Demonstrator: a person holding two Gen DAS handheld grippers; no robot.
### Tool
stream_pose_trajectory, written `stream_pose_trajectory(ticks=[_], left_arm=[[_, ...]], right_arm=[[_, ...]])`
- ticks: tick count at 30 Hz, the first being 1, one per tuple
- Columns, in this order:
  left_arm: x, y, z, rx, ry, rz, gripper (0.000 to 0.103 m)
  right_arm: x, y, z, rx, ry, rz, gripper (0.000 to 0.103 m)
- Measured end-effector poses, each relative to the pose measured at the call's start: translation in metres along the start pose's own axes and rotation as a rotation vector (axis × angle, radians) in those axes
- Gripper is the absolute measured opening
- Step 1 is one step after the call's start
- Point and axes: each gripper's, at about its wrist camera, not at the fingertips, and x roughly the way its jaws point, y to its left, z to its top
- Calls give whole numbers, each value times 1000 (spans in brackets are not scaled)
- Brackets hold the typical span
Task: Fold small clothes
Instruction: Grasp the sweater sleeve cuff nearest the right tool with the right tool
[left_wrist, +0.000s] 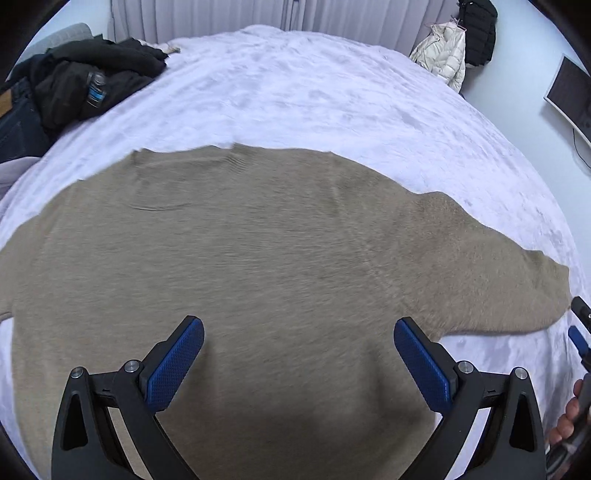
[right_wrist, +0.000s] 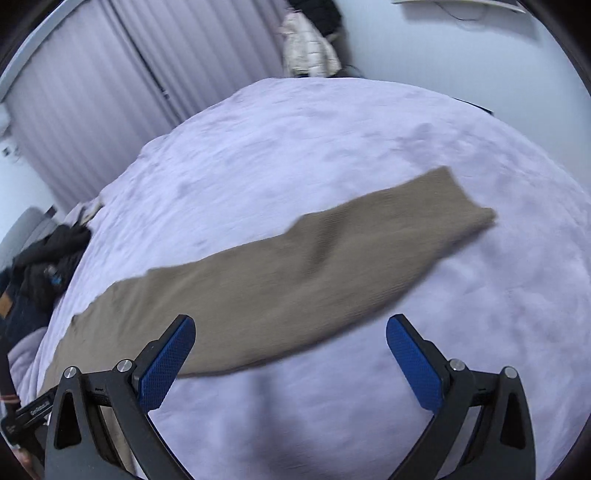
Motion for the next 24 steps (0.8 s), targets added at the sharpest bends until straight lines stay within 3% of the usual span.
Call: stream_pose_trajectory(ticks=[2,4,9,12,13,14,16,19,24], left_arm=[[13,-13,1,8,10,-4,103],[23,-19,2,8,19,-4,103],[46,-25,3,1,23,30,103],[48,-24,6,2,15,31,103],[48,-23,8,-1,16,29,103],[46,-22,10,-10,16,24,103],[42,-19,17,-29,9,-3,103],[39,-20,28,-54,-14,-13,103],[51,-46,37,-33,41,-63,103]], right_arm=[[5,-45,16,92,-1,-11,100],[15,-78,29,180,4,38,95],[44,-98,54,220,-17,159,88],[60,-88,59,161,-8,175,55],[63,-83,59,133,-4,160,26],[64,-78,58,106,0,165,6],[48,-71,55,67,-43,223,6],[5,-62,50,-40,-205,124,5],[-6,-59,40,-63,-260,11,5]])
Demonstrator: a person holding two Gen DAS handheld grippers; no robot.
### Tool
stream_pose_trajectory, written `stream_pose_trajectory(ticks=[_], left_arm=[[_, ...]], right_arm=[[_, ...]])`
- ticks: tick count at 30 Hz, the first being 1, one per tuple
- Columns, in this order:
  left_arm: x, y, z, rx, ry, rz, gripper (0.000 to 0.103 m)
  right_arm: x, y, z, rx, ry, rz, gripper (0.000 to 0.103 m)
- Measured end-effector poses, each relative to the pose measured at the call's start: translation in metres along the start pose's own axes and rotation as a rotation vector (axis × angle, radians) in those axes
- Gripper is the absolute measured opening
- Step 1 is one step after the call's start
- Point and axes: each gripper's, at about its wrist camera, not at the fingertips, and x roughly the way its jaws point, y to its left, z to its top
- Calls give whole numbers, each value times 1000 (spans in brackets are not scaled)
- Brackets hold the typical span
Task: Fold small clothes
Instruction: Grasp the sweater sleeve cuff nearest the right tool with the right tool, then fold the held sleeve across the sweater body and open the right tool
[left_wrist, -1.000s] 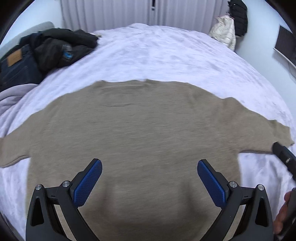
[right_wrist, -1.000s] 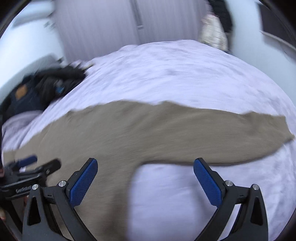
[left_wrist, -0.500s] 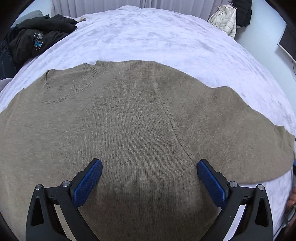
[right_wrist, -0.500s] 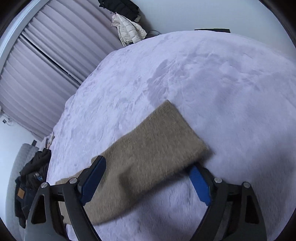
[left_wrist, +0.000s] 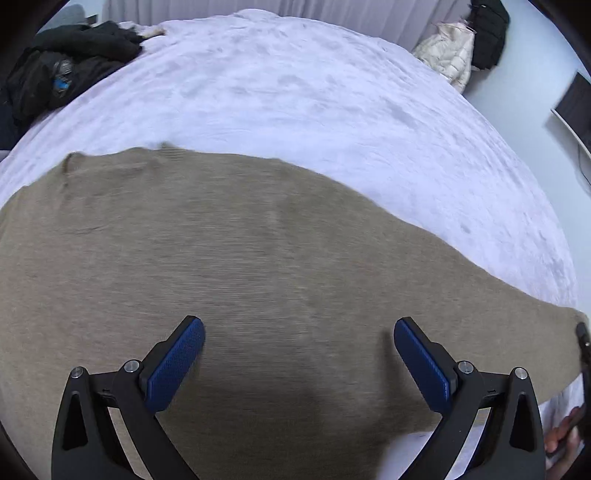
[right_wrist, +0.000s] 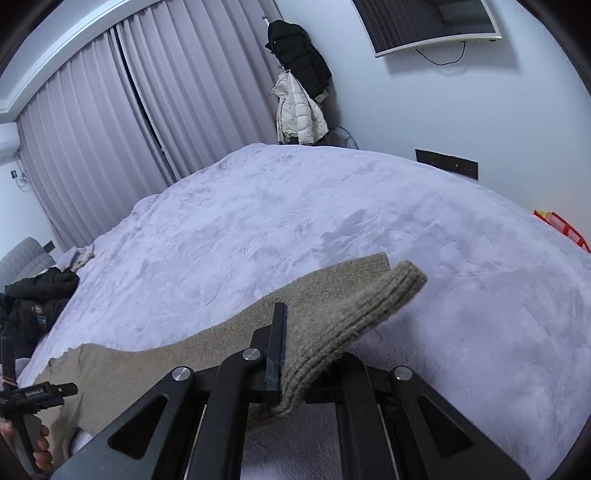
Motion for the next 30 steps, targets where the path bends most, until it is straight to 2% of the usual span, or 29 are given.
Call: stream_pose_trajectory(ticks=[2,4,5,7,9,10,11,12,14,16,18,21,25,27,30], left_arm=[[10,-22,-1,84,19,38,103],[30,-46,-10,198,40,167,103],[32,-52,-12,226,10,197,103],[23,-52,-8,204,11,169,103],[0,-43,-1,156,-27,30,103],[-9,-40,1,146,-72,20,103],[-17,-37,6,146,-121,56,103],[-18,-34,12,150,-141,124,103],[-1,-21,30,130,-89,218,103],[24,-5,44,79,-5,205,103],[41,0,45,65,50,186,103],[36,-3,29,71,43,207,103],[5,1,-20,75,44,147,103],[-11,3,-53,102,8,135,103],[-18,0,-72,140,-38,150,103]], right_arm=[[0,3,-8,-10,3,-37,5],[11,-7,-17,11,40,-56,5],[18,-16,-21,29,68,-56,5],[35,-34,-29,96,126,-20,6],[39,-47,-29,156,135,24,6],[38,-50,-29,166,131,35,6],[37,-49,-30,159,125,31,6],[36,-47,-31,146,121,21,6],[40,-40,-30,122,120,-2,6],[42,-38,-30,113,120,-10,6],[43,-38,-29,120,121,-5,6],[44,-39,-29,123,120,-1,6],[45,-38,-29,123,121,-1,6],[45,-38,-29,121,121,-1,6],[46,-37,-29,115,125,-8,6]])
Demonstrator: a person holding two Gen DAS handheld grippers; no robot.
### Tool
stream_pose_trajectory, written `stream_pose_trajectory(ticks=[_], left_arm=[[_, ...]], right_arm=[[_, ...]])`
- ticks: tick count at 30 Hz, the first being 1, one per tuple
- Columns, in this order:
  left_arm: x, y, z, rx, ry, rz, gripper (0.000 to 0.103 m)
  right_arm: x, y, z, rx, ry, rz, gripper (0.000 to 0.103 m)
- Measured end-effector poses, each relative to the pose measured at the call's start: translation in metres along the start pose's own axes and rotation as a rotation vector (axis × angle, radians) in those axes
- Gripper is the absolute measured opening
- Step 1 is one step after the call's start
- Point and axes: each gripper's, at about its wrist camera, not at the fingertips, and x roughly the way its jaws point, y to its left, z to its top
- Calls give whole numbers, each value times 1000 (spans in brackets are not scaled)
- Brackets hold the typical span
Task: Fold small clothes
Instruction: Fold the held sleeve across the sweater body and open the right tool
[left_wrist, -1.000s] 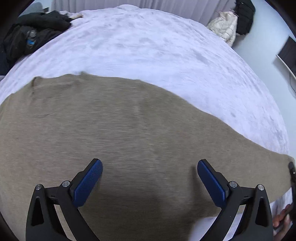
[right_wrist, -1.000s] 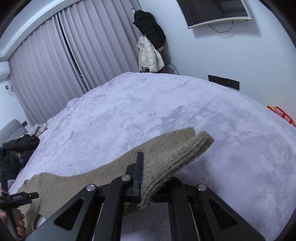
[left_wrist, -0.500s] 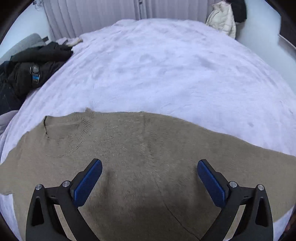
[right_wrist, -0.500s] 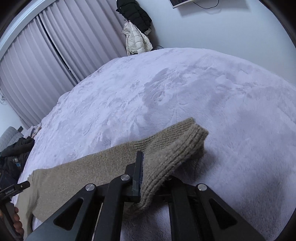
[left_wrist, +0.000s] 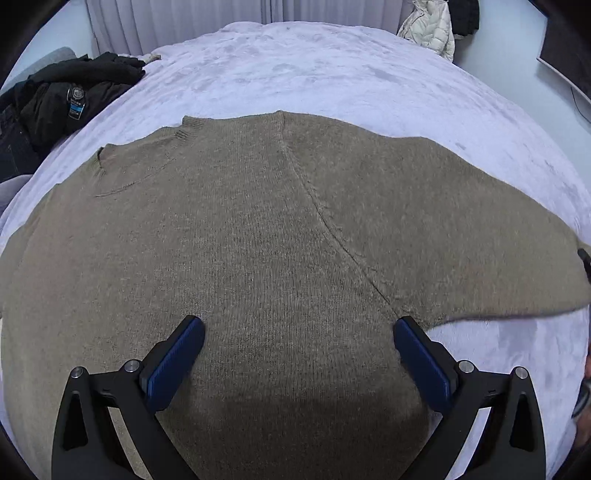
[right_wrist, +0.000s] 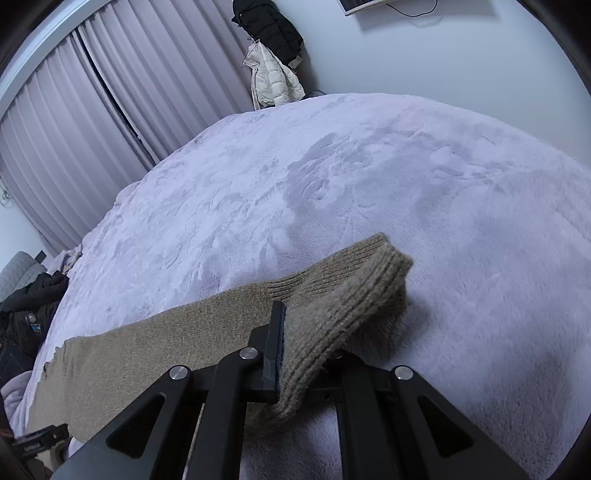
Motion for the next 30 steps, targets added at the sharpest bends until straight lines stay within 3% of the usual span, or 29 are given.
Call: stream_pose_trajectory(ticks=[6,8,11,16,20,25,30], left_arm=[[10,8,7,-7,-5,-37,103],[-5,18,2,-15,3,-99,103],[-32,58,-5,-92,-59,-186,103],[-34,137,-9,-225,-36,-135,103],[-50,209,-20,-331,-80,-141,103],[-73,284,-43,-397,-131,-112,103],[-94,362,-78,-502,-168,-67,103]], right_arm=[[8,16,10,-50,57,-65,7],[-8,31,15,-87,40,-94,6],[-49,65,22,-137,-24,-54,6],[-105,174,23,-303,-99,10,6],[-137,300,4,-468,-135,118,6],[-135,457,-60,-585,-110,264,6],[-75,571,-160,-726,-6,241,6]])
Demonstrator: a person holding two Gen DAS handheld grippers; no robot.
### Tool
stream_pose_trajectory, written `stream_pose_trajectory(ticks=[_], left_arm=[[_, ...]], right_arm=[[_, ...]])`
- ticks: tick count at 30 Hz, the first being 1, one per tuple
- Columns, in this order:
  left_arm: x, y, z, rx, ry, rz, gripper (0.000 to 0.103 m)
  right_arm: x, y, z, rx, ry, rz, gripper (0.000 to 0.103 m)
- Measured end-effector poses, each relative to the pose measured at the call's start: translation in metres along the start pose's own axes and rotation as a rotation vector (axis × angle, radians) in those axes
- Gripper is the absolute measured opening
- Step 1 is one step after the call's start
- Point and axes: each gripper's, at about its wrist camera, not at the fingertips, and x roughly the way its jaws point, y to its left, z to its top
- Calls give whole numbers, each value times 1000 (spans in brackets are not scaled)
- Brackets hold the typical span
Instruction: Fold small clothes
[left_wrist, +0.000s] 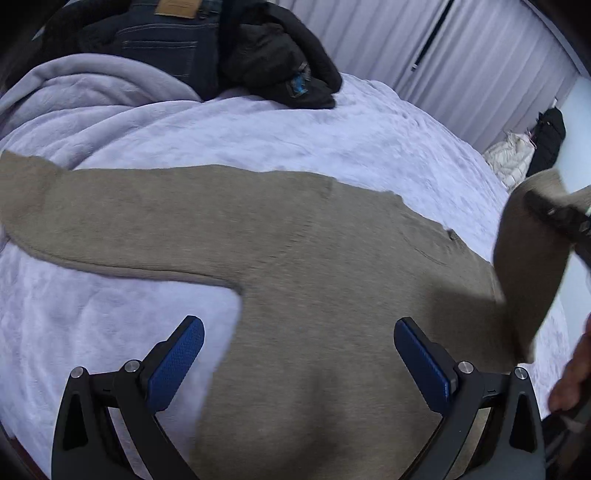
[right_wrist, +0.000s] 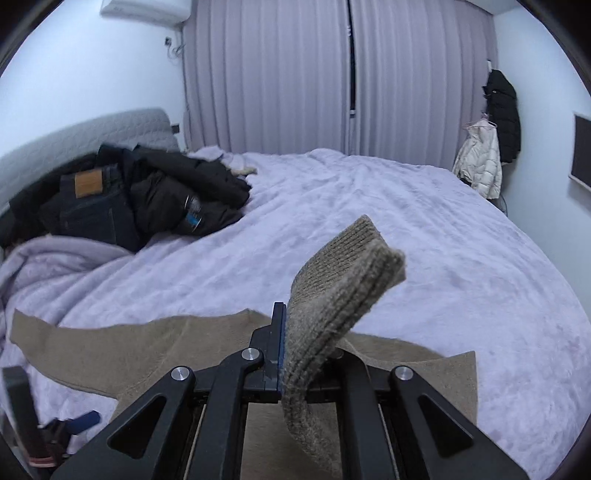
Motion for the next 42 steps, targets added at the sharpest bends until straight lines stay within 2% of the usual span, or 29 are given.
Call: stream_pose_trajectory(ticks=[3,5,9,10,11,12,13,14,17,19,21,23,24,26,27,30,31,32,34,35,38,42], left_arm=[[-8,40,5,-73,-6,-7,103],[-13,61,7,-100,-17,-1,103],[-12,80,6,-131,-20,-20,103],[-11,81,6,-137,-18,-30,103],[-11,81,5,-146,-19,-43,103],[-11,81,5,-152,-23,-54,103],[-12,80,5,-155,-28,-62,103],[-15,78,5,-158,-38,-65,103],[-24,69,7,-158,-64,-68,103],[-26,58,9,-142,-66,-86,103],[-24,40,10,-108,-54,-96,103],[-13,14,13,-51,-20,-98,103],[-5,-2,14,-20,0,-105,103],[12,-44,17,55,43,-136,103],[20,-63,17,91,62,-155,103],[52,-128,13,252,130,-246,103],[65,-141,10,296,142,-206,103],[86,-150,6,336,169,-112,103],[116,-145,-4,355,231,13,103],[119,-137,-11,357,219,11,103],[94,-124,-25,378,139,-15,103],[71,-110,-28,334,79,32,103]], right_arm=[[55,49,-31,-49,113,11,6],[83,65,-55,-59,181,4,6],[119,97,-89,-102,282,33,8],[125,103,-94,-119,313,60,14],[129,111,-94,-142,337,81,30],[127,114,-96,-162,344,110,41],[122,115,-93,-169,337,145,66],[112,114,-87,-164,315,190,81],[73,92,-65,-105,246,359,81],[50,67,-49,-49,194,428,81],[33,32,-42,-22,156,378,82],[31,-6,-49,-36,173,199,82],[34,-27,-58,-57,195,79,82],[52,-65,-83,-74,298,-139,82],[61,-84,-100,-54,361,-195,82],[80,-111,-142,21,460,-154,82],[79,-112,-150,30,421,-144,84],[76,-109,-154,23,362,-149,86],[76,-106,-159,12,333,-158,88],[76,-105,-159,12,330,-158,88],[77,-110,-157,23,319,-138,89],[73,-116,-153,31,333,-121,89]])
